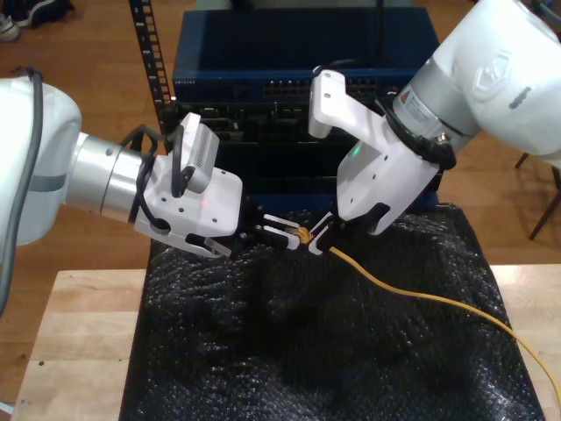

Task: Grab the cable and plug it in

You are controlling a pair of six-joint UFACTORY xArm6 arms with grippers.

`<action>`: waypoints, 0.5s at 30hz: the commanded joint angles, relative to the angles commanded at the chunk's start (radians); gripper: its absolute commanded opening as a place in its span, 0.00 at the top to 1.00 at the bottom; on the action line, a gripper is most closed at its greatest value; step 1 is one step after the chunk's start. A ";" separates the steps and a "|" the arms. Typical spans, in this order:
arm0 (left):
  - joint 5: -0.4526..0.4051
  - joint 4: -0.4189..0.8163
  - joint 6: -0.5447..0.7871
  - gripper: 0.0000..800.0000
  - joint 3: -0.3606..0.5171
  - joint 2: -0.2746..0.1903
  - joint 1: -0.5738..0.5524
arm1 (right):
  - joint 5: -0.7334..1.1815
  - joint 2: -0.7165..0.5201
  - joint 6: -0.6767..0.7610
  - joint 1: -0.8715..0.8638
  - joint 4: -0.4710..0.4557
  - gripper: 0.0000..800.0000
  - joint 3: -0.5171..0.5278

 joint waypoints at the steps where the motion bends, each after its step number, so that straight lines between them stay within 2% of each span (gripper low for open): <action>1: 0.000 0.000 0.000 0.97 -0.002 0.000 0.000 | 0.000 0.000 0.000 0.000 0.000 0.96 0.000; 2: 0.000 0.000 0.000 0.98 -0.002 0.000 0.000 | 0.000 0.000 0.000 0.000 0.000 0.93 0.000; 3: 0.000 0.000 0.000 0.98 -0.002 0.000 0.000 | 0.000 0.000 0.000 0.000 0.000 0.86 0.000; 5: 0.000 0.000 0.000 0.99 -0.002 0.000 0.000 | 0.002 0.000 -0.002 0.000 0.002 0.57 0.000; 6: 0.000 0.000 0.000 1.00 -0.002 0.000 0.000 | 0.002 0.002 -0.003 0.002 0.002 0.50 0.000; 8: 0.002 0.000 -0.002 1.00 -0.002 0.000 0.000 | 0.002 -0.002 -0.005 -0.002 -0.002 0.44 0.000; 11: 0.003 0.000 0.000 1.00 -0.003 0.000 0.000 | 0.002 -0.002 -0.021 -0.005 -0.005 0.27 0.000; 15: 0.006 0.000 -0.002 0.99 -0.005 0.011 0.000 | 0.005 -0.029 -0.124 -0.008 -0.005 0.16 0.003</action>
